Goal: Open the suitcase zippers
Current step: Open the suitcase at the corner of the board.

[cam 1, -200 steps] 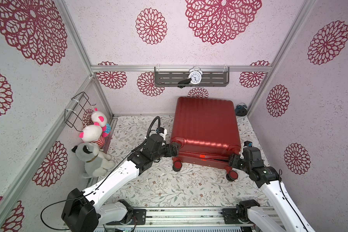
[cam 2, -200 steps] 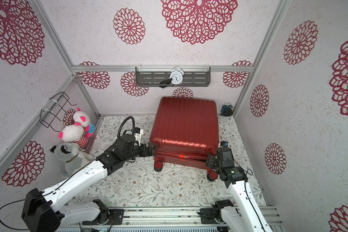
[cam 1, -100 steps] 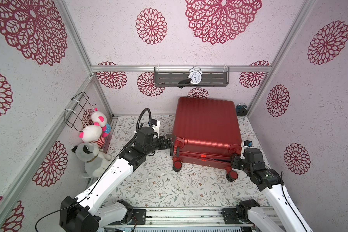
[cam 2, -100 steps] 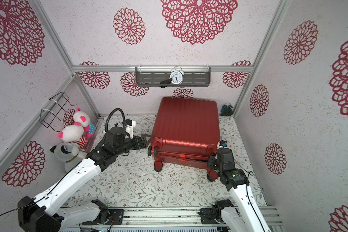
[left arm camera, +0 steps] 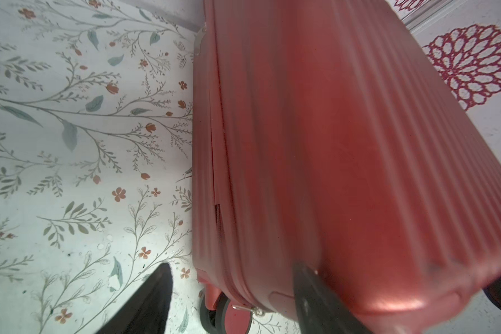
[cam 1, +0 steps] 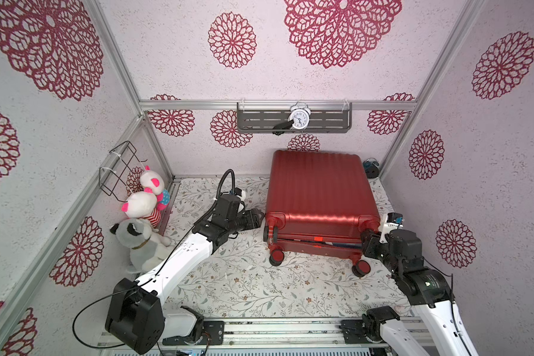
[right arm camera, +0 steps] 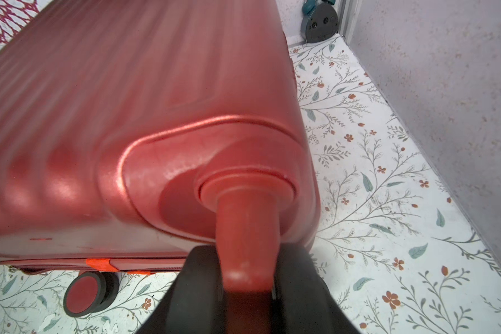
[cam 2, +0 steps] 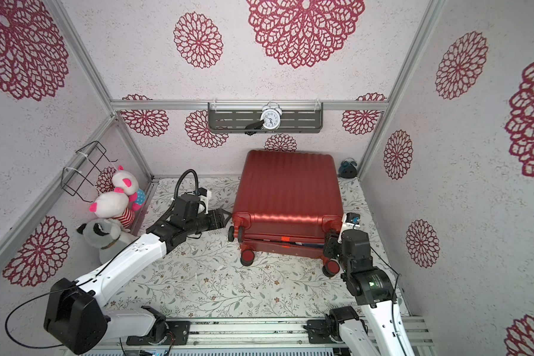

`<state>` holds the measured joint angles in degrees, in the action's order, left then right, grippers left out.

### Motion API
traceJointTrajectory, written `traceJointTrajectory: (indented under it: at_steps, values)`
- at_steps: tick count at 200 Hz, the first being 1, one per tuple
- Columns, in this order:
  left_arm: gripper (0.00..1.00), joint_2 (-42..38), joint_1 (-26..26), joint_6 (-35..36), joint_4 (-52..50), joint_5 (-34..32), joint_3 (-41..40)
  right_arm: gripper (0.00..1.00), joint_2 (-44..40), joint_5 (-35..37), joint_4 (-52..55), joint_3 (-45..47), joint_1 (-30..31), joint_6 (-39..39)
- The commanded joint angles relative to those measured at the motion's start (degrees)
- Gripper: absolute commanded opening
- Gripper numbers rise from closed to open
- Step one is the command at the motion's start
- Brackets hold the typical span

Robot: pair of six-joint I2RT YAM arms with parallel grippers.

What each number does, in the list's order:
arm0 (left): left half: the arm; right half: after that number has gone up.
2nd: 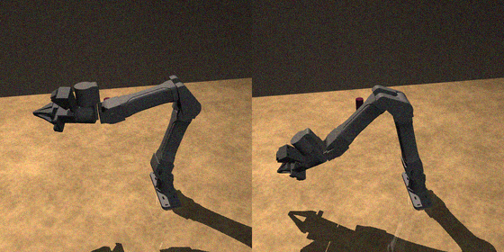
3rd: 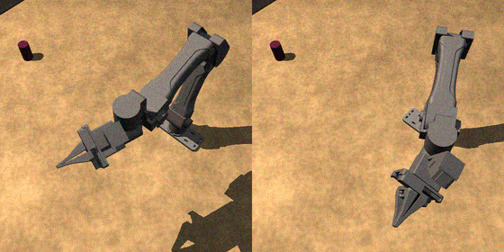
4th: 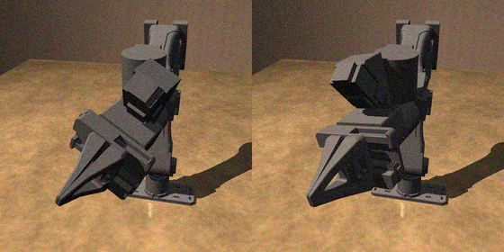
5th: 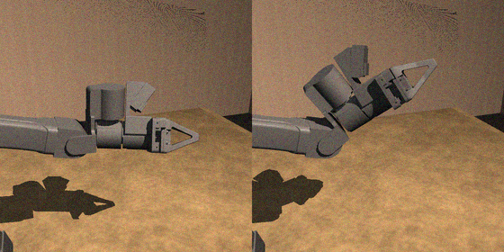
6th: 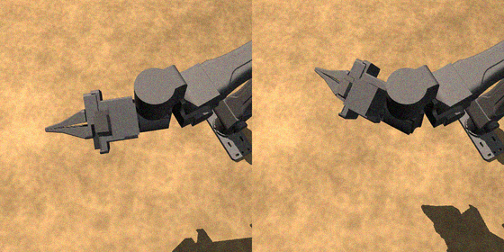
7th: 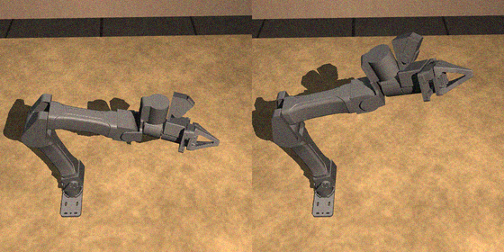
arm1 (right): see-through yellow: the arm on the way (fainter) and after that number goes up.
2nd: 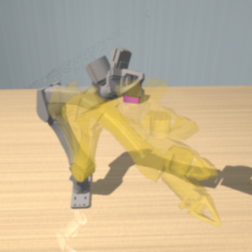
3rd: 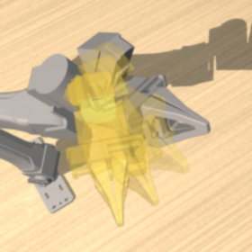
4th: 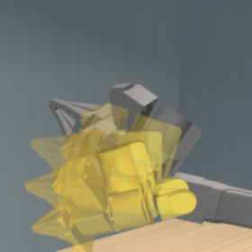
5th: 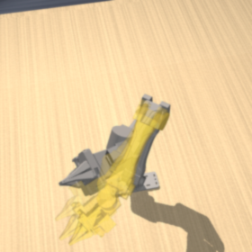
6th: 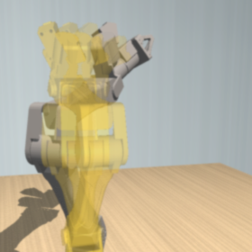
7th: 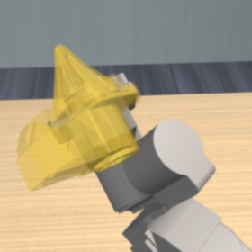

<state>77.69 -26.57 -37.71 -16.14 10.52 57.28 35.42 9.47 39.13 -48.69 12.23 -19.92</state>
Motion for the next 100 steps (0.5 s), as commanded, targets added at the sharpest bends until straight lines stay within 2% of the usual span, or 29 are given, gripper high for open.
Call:
traceJointTrajectory:
  at_steps: [1, 23, 100]
  values:
    - [0.67, 2.27, 0.15, -0.84, 4.13, 2.92, -0.24, 0.07, -2.36, 6.01, -7.54, -6.06, -0.8, 2.09]
    - [0.66, 4.71, -1.1, -1.78, 6.39, 4.03, 0.05, 0.06, -3.38, 4.07, -8.8, -7.75, -0.8, 3.76]
    - [0.65, 13.86, -9.56, -2.54, 8.36, 1.9, 7.13, 0.01, -5.83, -3.68, -14.77, -13.14, -0.81, 7.51]
